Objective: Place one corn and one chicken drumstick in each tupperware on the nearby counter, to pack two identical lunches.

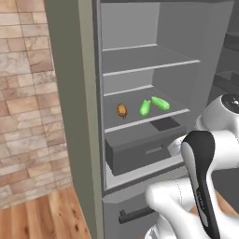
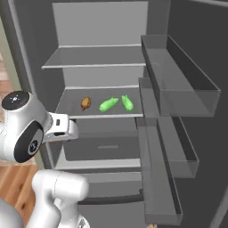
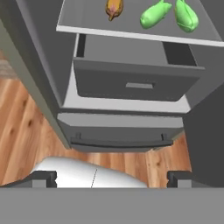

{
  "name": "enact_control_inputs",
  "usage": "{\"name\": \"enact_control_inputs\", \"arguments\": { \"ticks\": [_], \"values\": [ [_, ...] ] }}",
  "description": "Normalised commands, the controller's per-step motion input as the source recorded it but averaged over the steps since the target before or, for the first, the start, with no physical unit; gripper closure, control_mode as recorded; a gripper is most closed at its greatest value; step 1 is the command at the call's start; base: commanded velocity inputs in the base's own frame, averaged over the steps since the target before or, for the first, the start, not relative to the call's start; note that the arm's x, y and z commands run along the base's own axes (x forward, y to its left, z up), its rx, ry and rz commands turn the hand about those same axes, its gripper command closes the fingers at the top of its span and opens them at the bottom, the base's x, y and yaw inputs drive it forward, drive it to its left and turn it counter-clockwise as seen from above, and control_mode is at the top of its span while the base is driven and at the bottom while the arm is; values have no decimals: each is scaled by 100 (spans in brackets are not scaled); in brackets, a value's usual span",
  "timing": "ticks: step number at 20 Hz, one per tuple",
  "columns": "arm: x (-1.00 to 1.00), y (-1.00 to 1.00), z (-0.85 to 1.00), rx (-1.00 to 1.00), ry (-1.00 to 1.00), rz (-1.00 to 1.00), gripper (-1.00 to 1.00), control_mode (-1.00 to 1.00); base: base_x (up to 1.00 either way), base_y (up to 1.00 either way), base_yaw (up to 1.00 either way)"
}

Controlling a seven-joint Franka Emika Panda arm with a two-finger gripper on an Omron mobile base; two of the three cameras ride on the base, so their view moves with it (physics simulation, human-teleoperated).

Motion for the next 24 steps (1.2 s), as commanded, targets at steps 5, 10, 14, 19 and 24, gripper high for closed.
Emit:
{"name": "enact_control_inputs", "arguments": {
  "ticks": [5, 10, 14, 19, 24],
  "values": [
    [0, 0, 0, 0, 0, 0, -100, 100, 51, -20, 1],
    [0, 0, 0, 0, 0, 0, -100, 100, 51, -30, 6],
    [0, 0, 0, 0, 0, 0, -100, 100, 45, -25, 7],
    [4, 0, -12, 0, -3, 0, -100, -100, 17, -1, 2],
    [21, -5, -10, 0, -8, -4, -100, -100, 0, 0, 0]
  ]
}}
